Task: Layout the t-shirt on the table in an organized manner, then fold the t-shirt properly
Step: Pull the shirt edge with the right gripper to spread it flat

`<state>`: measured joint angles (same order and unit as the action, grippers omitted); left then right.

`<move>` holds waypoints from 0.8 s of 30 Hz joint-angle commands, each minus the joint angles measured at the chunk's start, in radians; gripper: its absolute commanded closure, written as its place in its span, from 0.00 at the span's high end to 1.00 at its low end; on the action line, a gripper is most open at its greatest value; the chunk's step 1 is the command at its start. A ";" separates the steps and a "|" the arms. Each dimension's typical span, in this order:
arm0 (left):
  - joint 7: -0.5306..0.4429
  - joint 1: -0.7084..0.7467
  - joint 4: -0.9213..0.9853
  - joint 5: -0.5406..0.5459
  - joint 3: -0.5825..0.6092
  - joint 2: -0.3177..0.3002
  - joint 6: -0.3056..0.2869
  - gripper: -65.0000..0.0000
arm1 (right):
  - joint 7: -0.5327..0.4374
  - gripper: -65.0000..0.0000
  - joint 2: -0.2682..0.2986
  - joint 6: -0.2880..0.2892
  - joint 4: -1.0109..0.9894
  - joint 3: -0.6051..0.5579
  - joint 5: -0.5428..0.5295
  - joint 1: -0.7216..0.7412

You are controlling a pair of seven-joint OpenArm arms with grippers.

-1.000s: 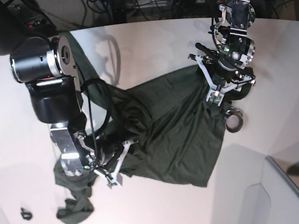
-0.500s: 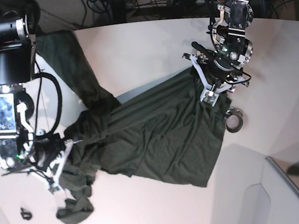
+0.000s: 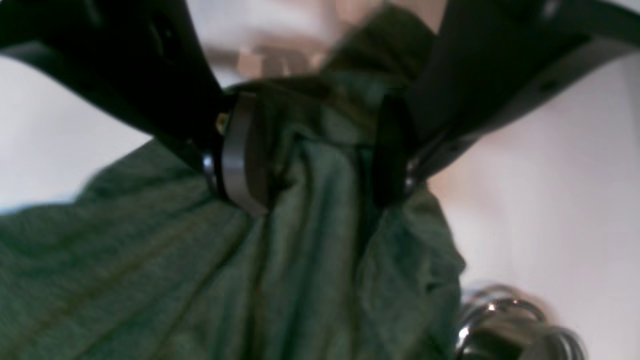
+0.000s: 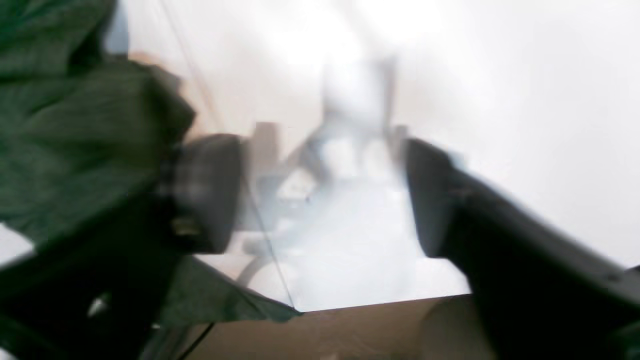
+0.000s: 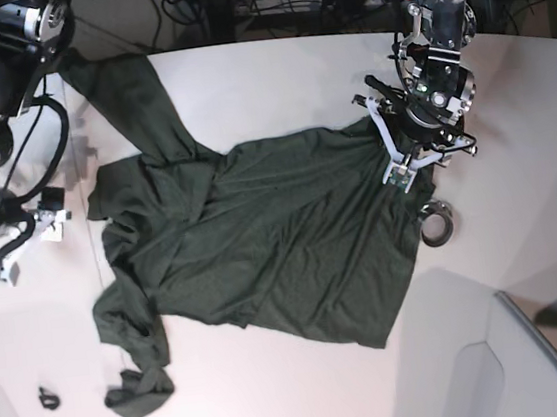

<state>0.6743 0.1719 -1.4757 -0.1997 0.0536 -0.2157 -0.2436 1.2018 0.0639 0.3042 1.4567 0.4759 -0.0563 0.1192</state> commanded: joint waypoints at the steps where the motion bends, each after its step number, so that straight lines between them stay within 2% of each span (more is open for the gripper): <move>1: -0.008 0.008 -0.055 0.003 -0.001 -0.006 -0.004 0.49 | -0.009 0.86 0.015 0.008 0.092 -0.006 -0.003 -0.005; 4: -0.006 0.036 -0.153 0.003 -0.001 -0.003 -0.004 0.49 | -0.010 0.86 0.009 0.023 0.255 -0.033 -0.007 -0.065; 7: -0.006 0.048 -0.220 0.003 0.005 0.002 -0.004 0.49 | -0.050 0.84 0.017 0.091 0.276 -0.167 -0.007 -0.065; 8: -0.006 0.053 -0.234 0.003 0.005 0.002 -0.004 0.49 | -0.069 0.85 0.017 0.091 0.258 -0.207 -0.006 -0.051; 11: -0.006 0.053 -0.244 0.003 0.004 0.003 -0.004 0.49 | -0.118 0.93 0.011 0.091 0.131 -0.286 -0.006 0.023; 13: -0.006 0.056 -0.239 0.003 0.001 0.003 -0.004 0.49 | -0.149 0.96 0.004 0.091 0.014 -0.302 -0.006 0.090; 16: -0.006 0.071 -0.225 0.003 -0.001 -0.004 -0.004 0.49 | -0.213 0.95 -0.008 0.072 -0.176 -0.302 -0.003 0.191; 19: -0.006 0.084 -0.208 0.003 -0.001 -0.006 -0.004 0.49 | -0.297 0.95 -0.006 -0.003 -0.343 -0.308 -0.003 0.270; 24: -0.006 0.091 -0.156 0.003 -0.001 -0.006 -0.003 0.49 | -0.325 0.95 -0.012 -0.009 -0.471 -0.308 -0.006 0.322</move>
<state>0.6830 0.2680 -1.6180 -0.1947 0.0559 -0.2165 -0.2554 0.8886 0.0463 0.2951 0.9726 0.1673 -0.0555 0.4152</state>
